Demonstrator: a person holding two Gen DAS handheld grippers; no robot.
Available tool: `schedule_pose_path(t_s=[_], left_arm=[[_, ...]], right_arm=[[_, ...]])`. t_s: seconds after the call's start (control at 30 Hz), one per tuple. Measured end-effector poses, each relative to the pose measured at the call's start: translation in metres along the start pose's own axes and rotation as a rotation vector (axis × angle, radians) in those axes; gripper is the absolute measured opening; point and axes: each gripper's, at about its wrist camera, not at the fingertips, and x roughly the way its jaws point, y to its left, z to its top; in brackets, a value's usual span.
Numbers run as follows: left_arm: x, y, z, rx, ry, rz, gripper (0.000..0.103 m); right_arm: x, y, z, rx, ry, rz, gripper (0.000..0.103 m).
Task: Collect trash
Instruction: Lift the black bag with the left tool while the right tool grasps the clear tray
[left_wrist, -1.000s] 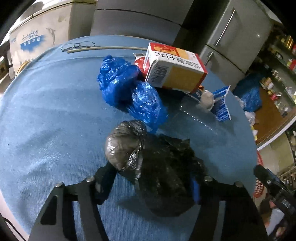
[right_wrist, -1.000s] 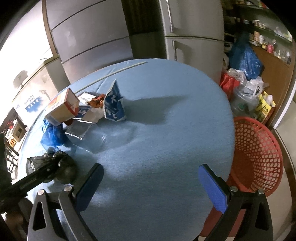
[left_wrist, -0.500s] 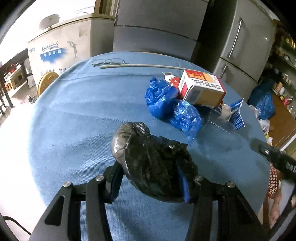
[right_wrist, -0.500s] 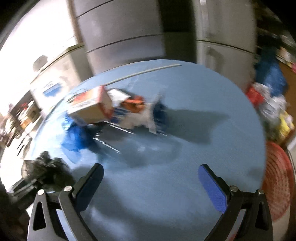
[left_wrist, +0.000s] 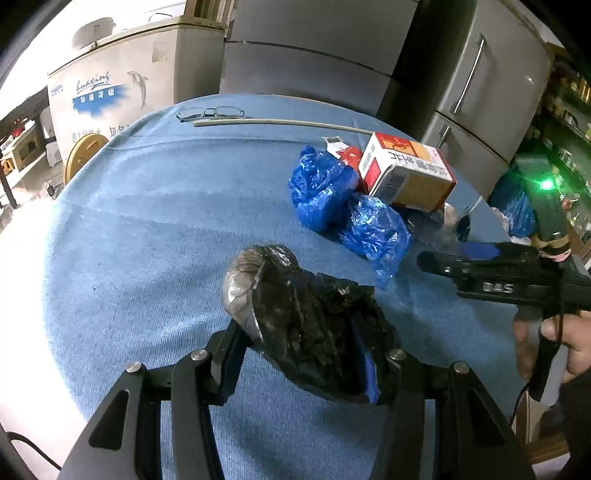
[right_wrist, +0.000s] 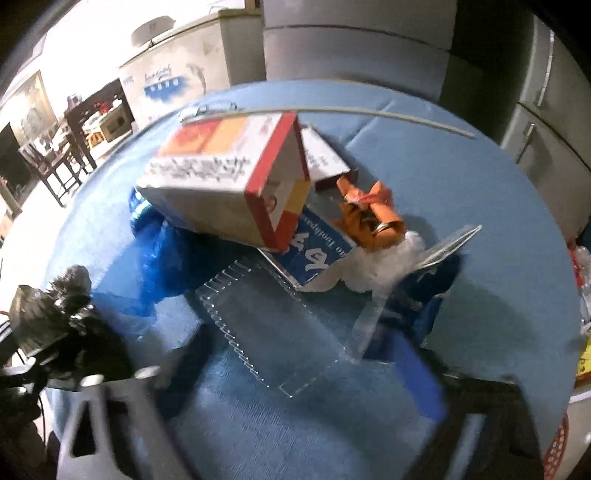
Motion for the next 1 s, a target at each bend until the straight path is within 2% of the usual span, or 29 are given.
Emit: schedule_pose_path(t_s=[0.03, 0.17, 0.2, 0.23, 0.37, 0.47, 0.5, 0.53, 0.57, 0.6, 0.63, 0.77, 1.0], left_arm=[[0.000, 0.000, 0.000, -0.001, 0.001, 0.000, 0.054], [0.000, -0.003, 0.000, 0.006, 0.000, 0.015, 0.054], [0.000, -0.004, 0.001, 0.010, -0.001, 0.018, 0.054], [-0.001, -0.006, 0.000, 0.013, -0.002, 0.020, 0.054], [-0.004, -0.014, -0.002, 0.021, 0.000, 0.022, 0.054], [-0.005, -0.021, -0.005, 0.036, 0.002, 0.027, 0.054], [-0.006, -0.022, -0.006, 0.039, 0.003, 0.027, 0.054], [-0.007, -0.023, -0.007, 0.040, 0.004, 0.028, 0.054], [-0.008, -0.023, -0.007, 0.040, 0.004, 0.029, 0.055], [-0.009, -0.023, -0.008, 0.036, 0.004, 0.029, 0.055], [-0.009, -0.022, -0.008, 0.028, 0.007, 0.027, 0.056], [-0.011, -0.018, -0.010, 0.008, 0.011, 0.030, 0.056], [-0.007, -0.013, -0.008, -0.004, 0.020, 0.023, 0.057]], right_arm=[[0.001, 0.000, -0.003, 0.014, -0.002, 0.004, 0.040], [-0.010, 0.002, -0.014, 0.043, -0.032, 0.040, 0.040], [-0.014, 0.002, -0.018, 0.054, -0.043, 0.048, 0.037], [-0.018, 0.001, -0.023, 0.067, -0.049, 0.056, 0.021], [-0.036, -0.004, -0.043, 0.126, -0.079, 0.064, 0.019], [-0.043, -0.010, -0.053, 0.159, -0.066, 0.064, 0.022], [-0.046, -0.010, -0.052, 0.145, -0.073, 0.071, 0.028], [-0.049, -0.008, -0.050, 0.112, -0.082, 0.073, 0.045], [-0.053, -0.006, -0.048, 0.078, -0.087, 0.076, 0.066], [-0.057, -0.005, -0.045, 0.035, -0.097, 0.090, 0.095], [-0.054, 0.001, -0.039, -0.010, -0.106, 0.096, 0.099], [-0.042, 0.011, -0.017, -0.140, -0.102, 0.037, 0.099], [0.004, 0.008, 0.019, -0.231, -0.025, 0.040, 0.096]])
